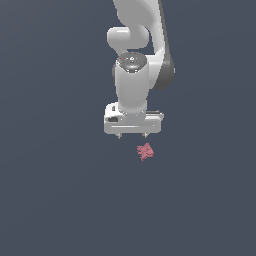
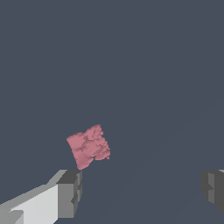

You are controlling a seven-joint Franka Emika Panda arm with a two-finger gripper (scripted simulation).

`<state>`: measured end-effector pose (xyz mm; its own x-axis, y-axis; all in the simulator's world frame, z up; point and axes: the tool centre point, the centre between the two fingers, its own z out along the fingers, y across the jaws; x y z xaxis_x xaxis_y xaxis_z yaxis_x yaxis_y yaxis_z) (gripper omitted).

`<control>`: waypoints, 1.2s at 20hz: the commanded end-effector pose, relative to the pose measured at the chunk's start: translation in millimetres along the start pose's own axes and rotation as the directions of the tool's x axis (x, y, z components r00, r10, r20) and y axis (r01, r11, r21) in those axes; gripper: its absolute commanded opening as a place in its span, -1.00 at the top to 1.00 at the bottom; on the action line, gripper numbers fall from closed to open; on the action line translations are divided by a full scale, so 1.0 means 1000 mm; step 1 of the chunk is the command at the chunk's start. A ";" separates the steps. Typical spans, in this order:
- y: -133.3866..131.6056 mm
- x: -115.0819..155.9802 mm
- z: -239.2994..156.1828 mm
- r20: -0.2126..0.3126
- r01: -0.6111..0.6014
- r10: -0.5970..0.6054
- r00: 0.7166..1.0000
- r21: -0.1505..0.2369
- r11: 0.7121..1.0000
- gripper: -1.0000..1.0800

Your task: Pick up the object and move it to a goal position.

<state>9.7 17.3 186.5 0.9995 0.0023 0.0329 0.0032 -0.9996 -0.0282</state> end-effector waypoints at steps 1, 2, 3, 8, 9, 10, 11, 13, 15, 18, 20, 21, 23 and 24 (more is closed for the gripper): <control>0.000 0.000 0.000 0.000 0.000 0.000 1.000 0.000 1.000 -0.92; 0.000 0.000 0.000 0.001 0.001 -0.001 1.000 0.000 1.000 -0.92; -0.001 0.000 0.001 0.002 0.004 -0.004 1.000 0.000 1.000 -0.92; -0.008 -0.005 0.008 0.023 0.048 -0.048 0.999 0.001 0.999 -0.92; -0.009 -0.006 0.010 0.027 0.056 -0.056 0.998 0.001 0.998 -0.92; -0.010 -0.007 0.011 0.030 0.062 -0.062 0.998 0.001 0.998 -0.92; -0.011 -0.007 0.011 0.032 0.066 -0.066 0.997 0.002 0.998 -0.92; -0.011 -0.007 0.012 0.032 0.068 -0.068 0.997 0.002 0.998 -0.92; -0.010 -0.007 0.010 0.030 0.061 -0.061 0.998 0.002 0.998 -0.92; -0.010 -0.007 0.011 0.031 0.062 -0.062 0.998 0.002 0.998 -0.92; -0.012 -0.007 0.014 0.031 0.075 -0.075 0.997 0.000 0.997 -0.92; -0.014 -0.007 0.017 0.031 0.086 -0.086 0.996 -0.001 0.996 -0.92; -0.018 -0.007 0.025 0.032 0.114 -0.114 0.993 -0.003 0.993 -0.92; -0.021 -0.008 0.029 0.033 0.132 -0.132 0.991 -0.005 0.991 -0.92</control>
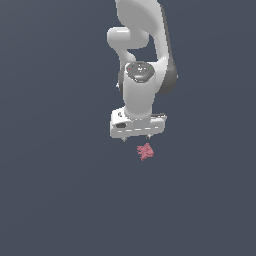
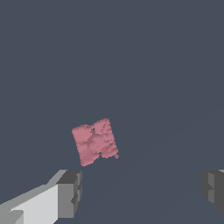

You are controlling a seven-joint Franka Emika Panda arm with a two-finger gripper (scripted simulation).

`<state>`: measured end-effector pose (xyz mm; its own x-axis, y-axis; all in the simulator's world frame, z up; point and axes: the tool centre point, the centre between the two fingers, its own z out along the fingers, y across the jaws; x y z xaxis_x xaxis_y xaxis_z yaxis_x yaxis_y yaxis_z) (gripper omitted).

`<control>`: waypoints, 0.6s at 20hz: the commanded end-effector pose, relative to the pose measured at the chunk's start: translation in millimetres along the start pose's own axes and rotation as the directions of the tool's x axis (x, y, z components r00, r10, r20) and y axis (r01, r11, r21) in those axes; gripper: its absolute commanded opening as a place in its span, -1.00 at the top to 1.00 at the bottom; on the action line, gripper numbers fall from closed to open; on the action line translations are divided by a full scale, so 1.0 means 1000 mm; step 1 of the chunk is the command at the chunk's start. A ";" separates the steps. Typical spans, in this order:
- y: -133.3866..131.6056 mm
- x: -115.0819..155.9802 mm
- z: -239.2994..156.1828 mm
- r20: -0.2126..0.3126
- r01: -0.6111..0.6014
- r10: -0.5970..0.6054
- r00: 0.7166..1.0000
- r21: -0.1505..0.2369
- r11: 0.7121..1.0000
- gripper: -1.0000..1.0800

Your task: Pick up the object and move it to a goal position.

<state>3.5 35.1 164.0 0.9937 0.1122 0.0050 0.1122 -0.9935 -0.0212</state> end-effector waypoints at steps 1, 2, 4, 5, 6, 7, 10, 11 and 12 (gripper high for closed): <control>-0.008 0.000 0.012 0.003 0.043 -0.043 0.999 -0.005 0.999 -0.92; -0.011 0.000 0.018 0.003 0.066 -0.066 0.998 -0.007 0.998 -0.92; -0.020 0.000 0.032 0.005 0.120 -0.120 0.993 -0.011 0.993 -0.92; -0.025 0.000 0.040 0.006 0.148 -0.148 0.989 -0.013 0.989 -0.92; -0.030 0.000 0.046 0.007 0.173 -0.173 0.985 -0.015 0.985 -0.92; -0.034 -0.001 0.052 0.008 0.195 -0.195 0.981 -0.016 0.981 -0.92; -0.043 -0.002 0.065 0.010 0.247 -0.246 0.969 -0.018 0.969 -0.92; -0.045 -0.002 0.069 0.010 0.258 -0.258 0.966 -0.019 0.966 -0.92; -0.047 -0.002 0.071 0.010 0.267 -0.267 0.964 -0.019 0.963 -0.92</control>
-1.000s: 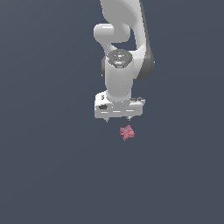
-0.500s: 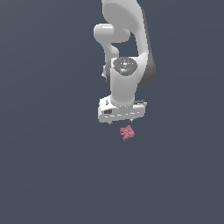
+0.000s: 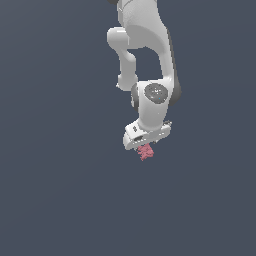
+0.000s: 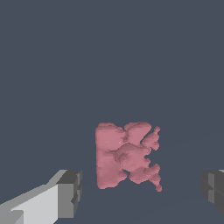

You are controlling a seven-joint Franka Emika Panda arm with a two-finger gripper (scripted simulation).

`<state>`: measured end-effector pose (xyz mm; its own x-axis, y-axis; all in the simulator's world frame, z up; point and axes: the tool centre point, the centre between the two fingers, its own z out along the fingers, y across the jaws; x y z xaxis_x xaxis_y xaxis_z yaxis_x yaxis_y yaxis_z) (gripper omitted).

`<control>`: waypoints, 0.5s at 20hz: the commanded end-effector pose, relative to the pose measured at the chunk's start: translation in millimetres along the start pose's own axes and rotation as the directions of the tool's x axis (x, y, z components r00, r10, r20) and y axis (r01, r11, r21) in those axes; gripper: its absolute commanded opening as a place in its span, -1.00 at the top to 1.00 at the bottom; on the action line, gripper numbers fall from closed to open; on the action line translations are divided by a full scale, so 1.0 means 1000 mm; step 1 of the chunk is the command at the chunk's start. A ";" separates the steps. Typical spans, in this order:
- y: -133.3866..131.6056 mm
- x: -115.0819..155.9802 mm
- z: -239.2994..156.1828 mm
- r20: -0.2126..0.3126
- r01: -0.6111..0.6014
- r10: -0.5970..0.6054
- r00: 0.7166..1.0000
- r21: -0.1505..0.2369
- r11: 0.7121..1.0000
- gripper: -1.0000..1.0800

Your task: Pick up the object and move it to a goal position.

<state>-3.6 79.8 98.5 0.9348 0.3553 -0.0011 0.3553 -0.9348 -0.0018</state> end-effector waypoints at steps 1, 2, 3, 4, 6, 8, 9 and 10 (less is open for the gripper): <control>-0.004 0.001 0.006 -0.001 0.027 -0.027 1.000 -0.002 1.000 -0.92; -0.005 0.001 0.007 -0.001 0.031 -0.031 1.000 -0.002 1.000 -0.92; -0.005 0.001 0.007 -0.001 0.032 -0.032 0.999 -0.002 0.999 -0.92; -0.005 0.000 0.006 0.000 0.025 -0.025 1.000 -0.001 1.000 -0.92; -0.004 0.000 0.008 0.000 0.025 -0.025 1.000 -0.001 1.000 -0.92; -0.005 0.000 0.012 0.000 0.025 -0.025 1.000 -0.001 1.000 -0.92; -0.005 0.000 0.016 0.000 0.026 -0.026 1.000 -0.001 1.000 -0.92; -0.005 0.000 0.020 0.000 0.027 -0.027 1.000 -0.001 1.000 -0.92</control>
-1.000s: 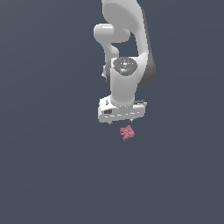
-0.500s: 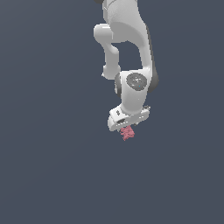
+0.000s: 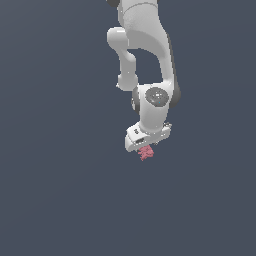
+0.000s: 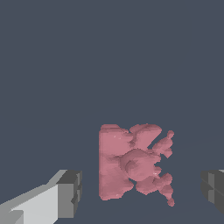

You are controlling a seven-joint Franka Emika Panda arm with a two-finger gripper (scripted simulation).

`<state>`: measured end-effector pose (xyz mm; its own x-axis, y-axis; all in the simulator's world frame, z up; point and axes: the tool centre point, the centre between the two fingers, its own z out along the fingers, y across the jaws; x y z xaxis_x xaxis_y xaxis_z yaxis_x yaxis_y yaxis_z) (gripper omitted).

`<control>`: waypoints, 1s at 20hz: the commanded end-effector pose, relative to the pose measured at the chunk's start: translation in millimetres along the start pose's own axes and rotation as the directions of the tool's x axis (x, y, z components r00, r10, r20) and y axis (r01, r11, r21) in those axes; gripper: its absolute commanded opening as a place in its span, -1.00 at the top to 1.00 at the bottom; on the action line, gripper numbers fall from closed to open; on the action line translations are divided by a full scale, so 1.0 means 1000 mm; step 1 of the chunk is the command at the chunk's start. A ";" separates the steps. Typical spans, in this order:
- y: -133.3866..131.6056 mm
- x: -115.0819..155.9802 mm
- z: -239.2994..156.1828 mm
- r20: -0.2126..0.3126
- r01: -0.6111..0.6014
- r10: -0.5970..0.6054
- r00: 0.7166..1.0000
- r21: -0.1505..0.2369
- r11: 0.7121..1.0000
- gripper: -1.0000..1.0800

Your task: Pick up the object and move it to a goal position.

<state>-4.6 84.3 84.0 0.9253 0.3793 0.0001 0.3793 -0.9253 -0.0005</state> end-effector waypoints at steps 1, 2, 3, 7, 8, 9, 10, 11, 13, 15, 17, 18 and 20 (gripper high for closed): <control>-0.001 -0.001 0.011 0.001 0.002 -0.002 1.000 0.000 1.000 -0.92; -0.001 -0.001 0.016 0.001 0.002 -0.002 1.000 0.000 1.000 -0.92; -0.001 -0.001 0.022 0.001 0.003 -0.003 1.000 0.000 1.000 -0.92; -0.001 -0.001 0.039 0.000 0.006 -0.006 1.000 0.000 1.000 -0.92; -0.001 -0.001 0.041 0.000 0.006 -0.006 1.000 0.000 1.000 -0.92; -0.001 0.000 0.042 0.000 0.006 -0.006 1.000 0.000 1.000 -0.92; -0.001 0.000 0.043 0.000 0.006 -0.006 1.000 0.000 1.000 -0.92; -0.001 0.000 0.043 0.000 0.006 -0.006 1.000 0.000 1.000 -0.92; -0.001 0.000 0.043 0.000 0.006 -0.006 1.000 0.000 1.000 1.00; -0.001 0.000 0.043 0.000 0.006 -0.006 1.000 0.000 1.000 1.00; -0.001 0.000 0.043 0.000 0.006 -0.006 1.000 0.000 1.000 1.00; -0.001 0.000 0.043 0.000 0.006 -0.006 1.000 0.000 1.000 1.00; -0.001 0.000 0.043 0.000 0.006 -0.006 1.000 0.000 1.000 1.00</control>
<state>-4.6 84.7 41.8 0.9231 0.3845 0.0009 0.3845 -0.9231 0.0004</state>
